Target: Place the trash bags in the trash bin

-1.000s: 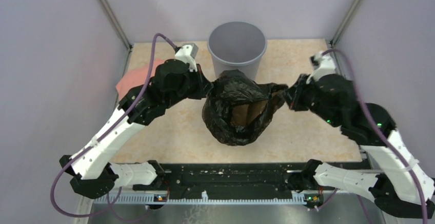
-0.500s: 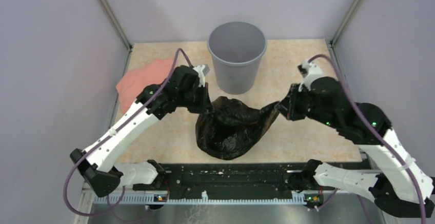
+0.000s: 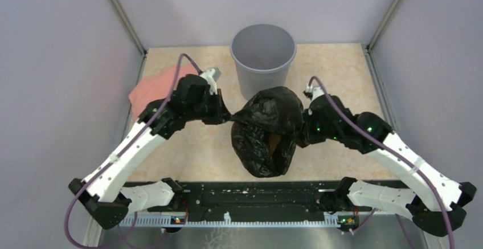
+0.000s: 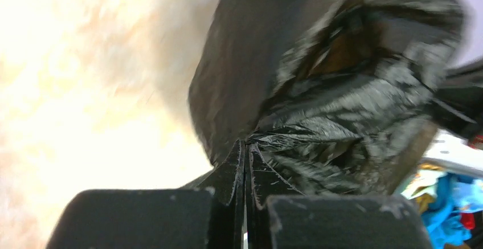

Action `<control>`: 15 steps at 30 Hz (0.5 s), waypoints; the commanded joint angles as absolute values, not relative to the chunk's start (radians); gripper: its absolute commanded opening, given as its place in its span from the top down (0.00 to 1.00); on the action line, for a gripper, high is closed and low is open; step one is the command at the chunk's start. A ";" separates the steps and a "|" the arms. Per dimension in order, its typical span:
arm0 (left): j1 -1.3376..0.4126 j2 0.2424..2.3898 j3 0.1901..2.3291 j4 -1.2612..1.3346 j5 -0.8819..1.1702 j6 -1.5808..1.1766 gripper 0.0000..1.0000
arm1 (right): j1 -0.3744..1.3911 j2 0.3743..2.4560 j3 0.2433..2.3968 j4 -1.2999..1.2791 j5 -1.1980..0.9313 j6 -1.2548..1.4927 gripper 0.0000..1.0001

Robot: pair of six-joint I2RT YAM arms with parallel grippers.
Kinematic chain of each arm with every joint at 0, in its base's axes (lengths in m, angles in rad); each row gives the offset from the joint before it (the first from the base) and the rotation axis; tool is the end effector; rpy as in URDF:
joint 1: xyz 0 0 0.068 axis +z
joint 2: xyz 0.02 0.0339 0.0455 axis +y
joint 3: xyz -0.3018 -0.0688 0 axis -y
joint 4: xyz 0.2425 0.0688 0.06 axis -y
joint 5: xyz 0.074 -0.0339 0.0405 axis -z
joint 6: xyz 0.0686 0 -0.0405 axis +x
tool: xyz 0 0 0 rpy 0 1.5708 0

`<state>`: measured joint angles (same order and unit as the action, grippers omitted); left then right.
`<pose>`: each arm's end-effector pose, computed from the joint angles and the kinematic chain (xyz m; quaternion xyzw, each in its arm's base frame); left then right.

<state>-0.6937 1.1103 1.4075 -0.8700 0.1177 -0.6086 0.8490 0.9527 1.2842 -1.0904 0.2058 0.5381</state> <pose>0.1637 -0.1466 0.4352 0.0654 0.8746 -0.3306 0.3487 0.1145 0.1088 0.3980 -0.1014 0.9091 0.1785 0.3624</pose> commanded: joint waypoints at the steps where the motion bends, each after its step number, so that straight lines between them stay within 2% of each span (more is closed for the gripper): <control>1: -0.683 1.130 1.230 -0.891 0.155 -0.614 1.00 | 0.853 0.896 1.206 -1.067 0.062 0.571 1.00; 5: -0.685 1.134 1.318 -0.913 0.248 -0.577 1.00 | 0.853 0.922 1.400 -1.106 0.031 0.460 1.00; 10: -0.691 1.158 1.620 -0.903 0.312 -0.520 1.00 | 0.853 1.021 1.747 -1.177 0.143 0.356 1.00; 15: -0.689 1.217 1.782 -0.915 0.265 -0.554 1.00 | 0.853 1.078 1.836 -1.187 0.272 0.350 1.00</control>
